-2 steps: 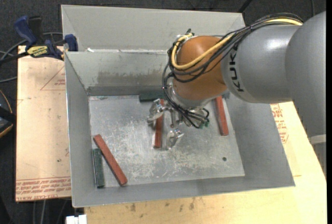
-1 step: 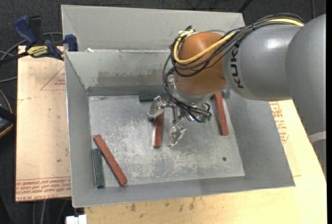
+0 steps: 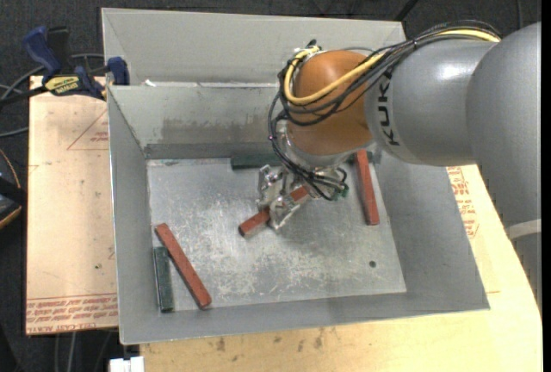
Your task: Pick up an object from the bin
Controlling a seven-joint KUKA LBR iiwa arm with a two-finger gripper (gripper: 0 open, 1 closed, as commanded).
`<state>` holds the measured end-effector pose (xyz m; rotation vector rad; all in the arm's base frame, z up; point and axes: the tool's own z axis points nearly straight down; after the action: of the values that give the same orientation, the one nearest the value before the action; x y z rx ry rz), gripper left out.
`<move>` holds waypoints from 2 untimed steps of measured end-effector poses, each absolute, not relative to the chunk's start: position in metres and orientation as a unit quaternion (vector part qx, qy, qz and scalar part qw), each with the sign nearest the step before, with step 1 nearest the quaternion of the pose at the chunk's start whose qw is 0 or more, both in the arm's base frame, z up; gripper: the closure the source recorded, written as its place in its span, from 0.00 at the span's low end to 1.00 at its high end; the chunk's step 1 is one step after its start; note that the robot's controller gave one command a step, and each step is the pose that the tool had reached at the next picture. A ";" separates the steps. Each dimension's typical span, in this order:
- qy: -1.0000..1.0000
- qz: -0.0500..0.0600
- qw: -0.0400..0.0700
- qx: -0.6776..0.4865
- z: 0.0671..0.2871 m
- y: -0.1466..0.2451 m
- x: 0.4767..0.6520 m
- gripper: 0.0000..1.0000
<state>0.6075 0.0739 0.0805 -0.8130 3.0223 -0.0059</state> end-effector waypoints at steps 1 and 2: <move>0.966 -0.002 0.006 -0.260 0.080 0.074 0.608 1.00; 0.966 -0.002 0.005 -0.259 0.083 0.074 0.607 1.00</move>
Offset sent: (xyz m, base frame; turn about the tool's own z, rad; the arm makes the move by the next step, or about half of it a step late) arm -0.0001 -0.0002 0.0527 0.0000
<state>0.6067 0.0738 0.0830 -0.8122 3.0234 -0.0047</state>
